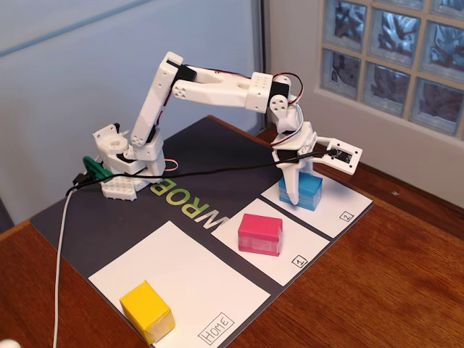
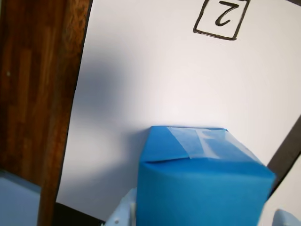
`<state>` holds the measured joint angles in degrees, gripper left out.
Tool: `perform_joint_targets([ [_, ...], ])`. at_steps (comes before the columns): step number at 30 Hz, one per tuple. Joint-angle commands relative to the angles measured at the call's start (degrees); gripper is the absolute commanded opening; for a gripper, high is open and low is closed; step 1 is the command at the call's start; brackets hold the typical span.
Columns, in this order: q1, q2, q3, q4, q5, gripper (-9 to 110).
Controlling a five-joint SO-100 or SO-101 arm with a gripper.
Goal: Move box blue to zone 2
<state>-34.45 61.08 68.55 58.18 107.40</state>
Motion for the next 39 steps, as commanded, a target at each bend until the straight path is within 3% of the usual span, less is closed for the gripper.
perform_joint_targets([
  [1,-0.97,7.47,-2.46,1.41,0.35,33],
  [20,-0.7,23.12,3.43,7.12,-1.67,28],
  [29,0.62,34.45,14.15,13.71,-4.04,0],
  [39,6.94,43.77,23.12,18.37,-4.13,0],
])
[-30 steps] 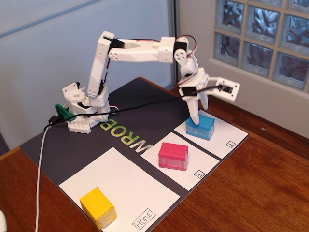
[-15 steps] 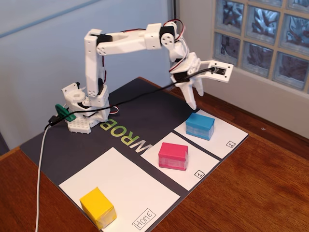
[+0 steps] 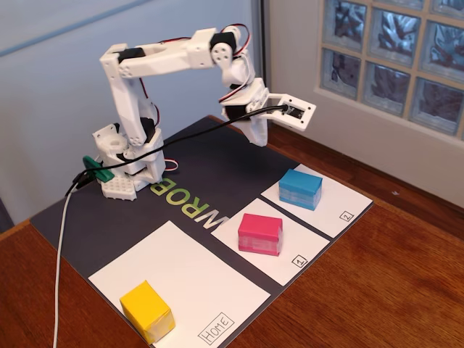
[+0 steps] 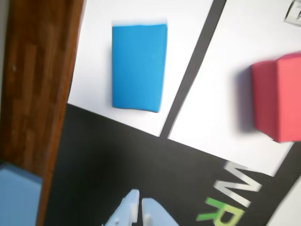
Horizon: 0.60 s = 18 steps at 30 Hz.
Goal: Move box blue to zone 2
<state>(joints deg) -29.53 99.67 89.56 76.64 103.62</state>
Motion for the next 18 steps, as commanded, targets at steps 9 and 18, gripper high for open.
perform_joint_targets([
  [9,14.85,18.63,19.86,-1.49,-3.16,0],
  [18,30.41,35.95,40.96,-4.31,-10.11,0],
])
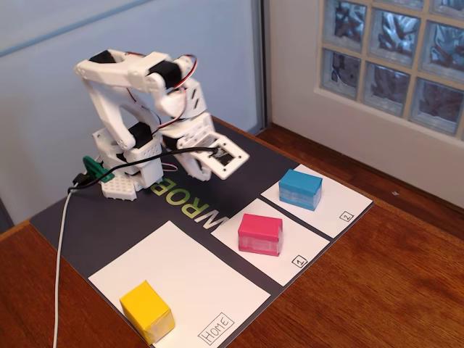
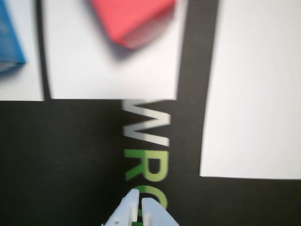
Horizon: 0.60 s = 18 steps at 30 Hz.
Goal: Move box blue to zone 2
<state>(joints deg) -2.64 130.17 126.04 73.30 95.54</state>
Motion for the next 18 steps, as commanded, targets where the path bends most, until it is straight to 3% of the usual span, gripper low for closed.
perform_joint_targets([
  [1,4.57,7.21,6.42,-1.05,-2.99,0],
  [18,10.02,35.51,29.09,-0.62,-12.13,0],
])
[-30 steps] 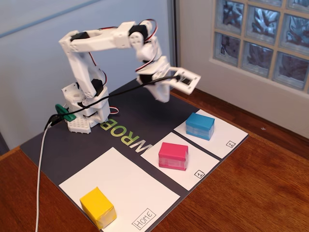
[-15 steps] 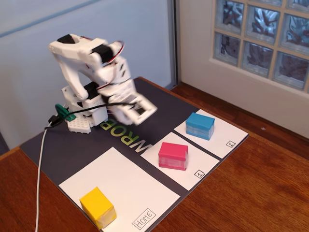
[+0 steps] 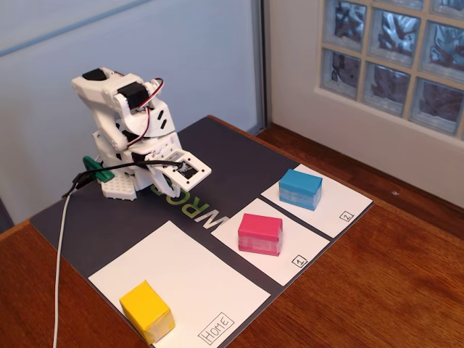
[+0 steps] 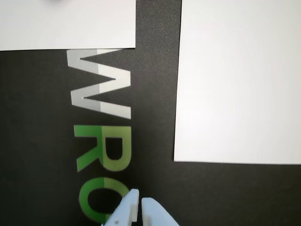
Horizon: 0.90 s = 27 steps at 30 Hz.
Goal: Move box blue to zone 2
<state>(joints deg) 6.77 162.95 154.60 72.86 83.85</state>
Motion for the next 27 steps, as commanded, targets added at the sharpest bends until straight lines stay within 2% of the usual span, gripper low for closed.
perform_joint_targets([
  [1,0.62,4.31,1.32,-0.18,-0.44,0],
  [13,-1.58,20.04,12.39,2.37,-3.16,2],
  [21,-4.75,28.39,15.56,10.81,-5.63,0],
  [27,-0.79,28.39,19.51,9.23,-6.59,0],
])
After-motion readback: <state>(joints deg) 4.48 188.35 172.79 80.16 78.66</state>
